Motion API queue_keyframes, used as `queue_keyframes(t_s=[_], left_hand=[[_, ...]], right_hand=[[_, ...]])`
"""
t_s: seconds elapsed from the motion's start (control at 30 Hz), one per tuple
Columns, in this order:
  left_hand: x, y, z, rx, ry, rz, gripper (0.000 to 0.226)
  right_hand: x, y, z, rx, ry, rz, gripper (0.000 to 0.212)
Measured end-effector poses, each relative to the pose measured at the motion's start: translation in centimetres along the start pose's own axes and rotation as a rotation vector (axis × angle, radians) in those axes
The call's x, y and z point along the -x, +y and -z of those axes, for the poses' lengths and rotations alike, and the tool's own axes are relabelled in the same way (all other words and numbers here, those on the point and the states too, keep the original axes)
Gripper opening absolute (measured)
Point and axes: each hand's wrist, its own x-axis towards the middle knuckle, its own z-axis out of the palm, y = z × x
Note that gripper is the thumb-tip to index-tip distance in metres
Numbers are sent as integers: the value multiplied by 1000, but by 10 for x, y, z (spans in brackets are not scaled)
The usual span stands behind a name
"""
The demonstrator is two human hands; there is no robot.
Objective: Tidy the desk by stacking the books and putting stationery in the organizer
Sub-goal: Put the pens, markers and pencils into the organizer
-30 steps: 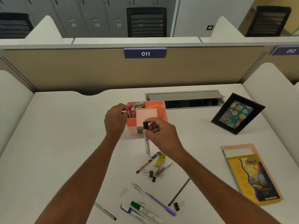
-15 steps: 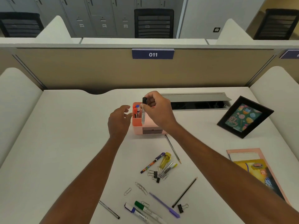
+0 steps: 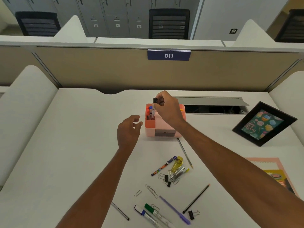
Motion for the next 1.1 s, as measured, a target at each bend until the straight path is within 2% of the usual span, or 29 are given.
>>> queue_keyframes(t_s=[0.33,0.63,1.1], left_hand=[[37,-7,9,142,21,99,20],[63,-16,19,194,26,176,21],[86,-28,31,203,17,225,20]], right_hand=[[-4,21,-23,123,-72,-66,18],[-6,30,-32,232,-88,-80,12],[-3,31,-33,258,-82,-112,35]])
